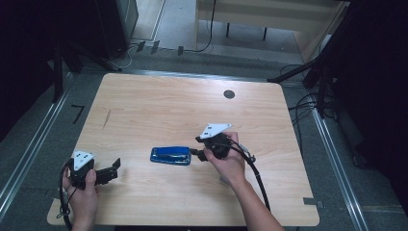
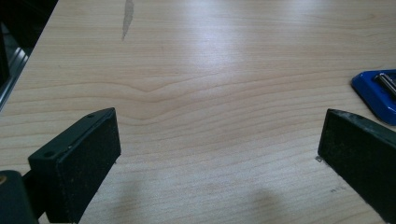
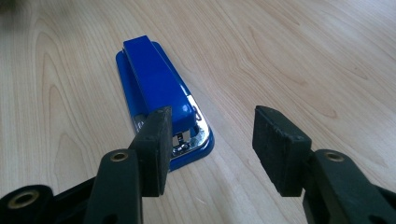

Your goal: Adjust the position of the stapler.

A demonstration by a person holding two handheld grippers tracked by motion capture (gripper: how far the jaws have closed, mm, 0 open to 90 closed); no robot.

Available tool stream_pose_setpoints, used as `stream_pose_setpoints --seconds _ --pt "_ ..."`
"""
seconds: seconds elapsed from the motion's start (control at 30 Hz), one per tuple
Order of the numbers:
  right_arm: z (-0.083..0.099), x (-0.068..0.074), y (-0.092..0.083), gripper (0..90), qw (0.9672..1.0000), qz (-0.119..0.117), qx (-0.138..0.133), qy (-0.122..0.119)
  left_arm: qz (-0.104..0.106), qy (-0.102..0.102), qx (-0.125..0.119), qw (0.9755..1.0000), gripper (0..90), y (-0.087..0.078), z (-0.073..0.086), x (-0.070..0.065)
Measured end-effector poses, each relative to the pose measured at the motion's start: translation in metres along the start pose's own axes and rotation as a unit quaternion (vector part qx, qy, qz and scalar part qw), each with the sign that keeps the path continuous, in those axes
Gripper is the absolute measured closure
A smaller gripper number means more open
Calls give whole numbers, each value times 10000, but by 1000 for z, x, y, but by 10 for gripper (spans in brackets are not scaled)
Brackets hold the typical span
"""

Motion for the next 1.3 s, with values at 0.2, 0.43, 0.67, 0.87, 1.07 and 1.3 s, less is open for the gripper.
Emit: stream_pose_setpoints --seconds 0.2,0.43,0.67,0.87,1.07,1.3 --pt "-4 -1 7 474 9999 -31 88 -61 -8 -1 0 10000 0 0 0 0" --pt "-11 1 6 474 9999 -92 39 -70 -3 -2 18 10000 0 0 0 0" --pt "-15 7 12 458 9995 -257 102 -170 -4 11 18 10000 0 1 0 0" --pt "-16 12 21 456 9985 -410 239 -266 6 1 33 10000 0 1 0 0" --pt "-18 13 38 557 9974 -535 395 -282 -28 70 29 10000 0 1 0 -1" --pt "-18 16 55 567 9955 -631 597 -367 -40 118 21 9999 0 1 1 -2"
Point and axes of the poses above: each handheld gripper's, and its own axes: y roughly forward along the jaws, z roughly out of its underside, x roughly to its left, the point moved 9 cm from there along y, roughly forward along the jaws, and after that the axes turned 14 degrees about -z, right-handed, at the moved point
